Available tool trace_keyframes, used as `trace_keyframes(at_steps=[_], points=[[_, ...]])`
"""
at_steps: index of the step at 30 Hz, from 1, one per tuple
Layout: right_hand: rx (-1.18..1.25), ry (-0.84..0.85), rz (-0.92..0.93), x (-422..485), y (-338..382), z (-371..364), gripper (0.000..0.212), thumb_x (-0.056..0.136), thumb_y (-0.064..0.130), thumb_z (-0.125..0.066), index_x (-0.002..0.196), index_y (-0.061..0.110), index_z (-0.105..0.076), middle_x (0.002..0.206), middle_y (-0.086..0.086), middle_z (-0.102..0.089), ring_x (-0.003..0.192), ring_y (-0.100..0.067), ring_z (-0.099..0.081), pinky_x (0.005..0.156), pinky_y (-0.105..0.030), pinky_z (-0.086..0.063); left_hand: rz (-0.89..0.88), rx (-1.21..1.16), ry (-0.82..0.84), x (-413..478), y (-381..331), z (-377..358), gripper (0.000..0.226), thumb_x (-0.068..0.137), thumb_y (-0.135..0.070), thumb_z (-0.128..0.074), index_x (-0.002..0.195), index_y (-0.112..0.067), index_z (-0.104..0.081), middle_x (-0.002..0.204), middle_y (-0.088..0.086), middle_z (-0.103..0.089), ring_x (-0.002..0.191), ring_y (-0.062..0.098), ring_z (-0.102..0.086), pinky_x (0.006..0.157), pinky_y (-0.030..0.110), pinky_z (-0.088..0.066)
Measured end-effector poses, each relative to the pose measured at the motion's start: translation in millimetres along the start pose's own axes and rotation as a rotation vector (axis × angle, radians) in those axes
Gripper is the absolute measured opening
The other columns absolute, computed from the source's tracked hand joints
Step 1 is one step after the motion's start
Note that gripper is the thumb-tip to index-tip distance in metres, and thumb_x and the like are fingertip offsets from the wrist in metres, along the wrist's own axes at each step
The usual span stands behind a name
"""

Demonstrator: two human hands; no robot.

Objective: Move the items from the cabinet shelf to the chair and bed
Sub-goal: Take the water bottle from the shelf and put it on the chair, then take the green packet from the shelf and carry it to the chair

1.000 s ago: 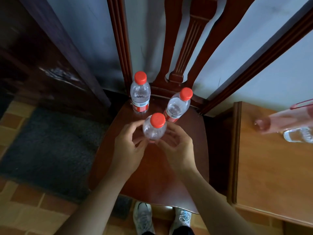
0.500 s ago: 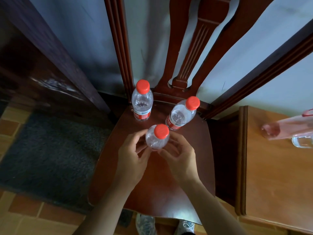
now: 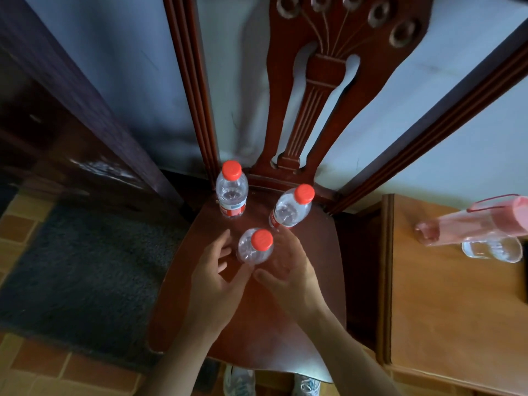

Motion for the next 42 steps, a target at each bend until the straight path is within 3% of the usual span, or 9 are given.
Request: trace_keyframes(at_steps=[3,9,12,17,22,27,30,36,42], points=[[0.027,0.005,0.028,-10,22,11,0.089,0.07,0.041,-0.082,0.148,0.04,-0.039,0.136,0.013,-0.062,0.127,-0.011,-0.062,0.105,-0.045,-0.054,-0.005,-0.014,0.019,-10,-25,3,0.076,0.081,-0.056,-0.073,0.147,-0.033,-0.043,0.147,-0.017,-0.051,0.129,-0.008,-0.049,0.108,0.027,-0.041],[0.068,-0.008,0.089,-33,75,41,0.077,0.076,0.046,-0.082,0.143,0.036,-0.046,0.137,0.011,-0.063,0.127,-0.008,-0.062,0.108,-0.044,-0.052,-0.031,-0.082,0.021,-30,-83,13,0.054,0.092,-0.051,-0.061,0.143,-0.04,-0.047,0.145,-0.015,-0.052,0.131,0.004,-0.051,0.095,0.022,-0.045],[0.081,-0.034,0.121,-54,115,58,0.07,0.081,0.054,-0.073,0.142,0.031,-0.049,0.134,0.009,-0.065,0.125,-0.009,-0.063,0.106,-0.044,-0.053,-0.075,-0.119,-0.021,-42,-126,25,0.047,0.093,-0.048,-0.058,0.138,-0.036,-0.054,0.14,-0.013,-0.056,0.127,0.0,-0.053,0.102,0.028,-0.048],[0.114,-0.067,0.179,-83,200,89,0.051,0.098,0.041,-0.059,0.145,0.027,-0.047,0.142,0.003,-0.059,0.131,-0.011,-0.058,0.108,-0.04,-0.052,-0.164,-0.184,-0.034,-57,-216,41,0.055,0.088,-0.049,-0.055,0.138,-0.026,-0.056,0.139,-0.005,-0.06,0.126,0.005,-0.057,0.1,0.027,-0.051],[0.21,-0.17,0.308,-126,301,133,0.043,0.1,0.032,-0.056,0.142,0.021,-0.053,0.136,0.005,-0.064,0.126,-0.002,-0.06,0.109,-0.03,-0.051,-0.303,-0.237,-0.018,-94,-324,64,0.058,0.088,-0.057,-0.05,0.137,-0.027,-0.057,0.128,-0.018,-0.064,0.115,-0.015,-0.057,0.086,0.002,-0.046],[0.322,-0.268,0.467,-187,379,175,0.038,0.097,0.035,-0.058,0.134,0.026,-0.058,0.133,0.005,-0.066,0.127,-0.007,-0.061,0.104,-0.028,-0.053,-0.449,-0.344,0.027,-150,-410,77,0.063,0.088,-0.062,-0.042,0.135,-0.024,-0.06,0.133,-0.016,-0.065,0.126,-0.001,-0.057,0.107,0.034,-0.049],[0.355,-0.326,0.527,-223,407,200,0.034,0.095,0.031,-0.058,0.129,0.026,-0.062,0.124,0.004,-0.07,0.121,-0.01,-0.065,0.102,-0.035,-0.055,-0.461,-0.416,0.039,-179,-448,79,0.059,0.088,-0.063,-0.04,0.125,-0.026,-0.066,0.127,-0.014,-0.069,0.123,0.005,-0.062,0.106,0.045,-0.05],[0.411,-0.369,0.607,-276,434,255,0.043,0.088,0.046,-0.061,0.125,0.025,-0.064,0.121,0.003,-0.073,0.118,-0.014,-0.068,0.104,-0.043,-0.054,-0.483,-0.446,0.041,-223,-499,70,0.057,0.082,-0.067,-0.042,0.116,-0.03,-0.07,0.12,-0.013,-0.071,0.115,0.003,-0.065,0.102,0.044,-0.053],[0.428,-0.339,0.645,-321,435,318,0.034,0.093,0.038,-0.056,0.122,0.024,-0.066,0.116,0.006,-0.075,0.114,-0.012,-0.069,0.1,-0.037,-0.057,-0.524,-0.475,0.048,-272,-538,30,0.043,0.092,-0.054,-0.043,0.111,-0.027,-0.072,0.116,-0.009,-0.074,0.112,0.009,-0.068,0.095,0.041,-0.056]])
Point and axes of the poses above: each hand's wrist, its own x-axis towards the middle knuckle, its own z-axis out of the back of the hand, y = z × x, the point moved 5 cm from there along x, towards the middle knuckle
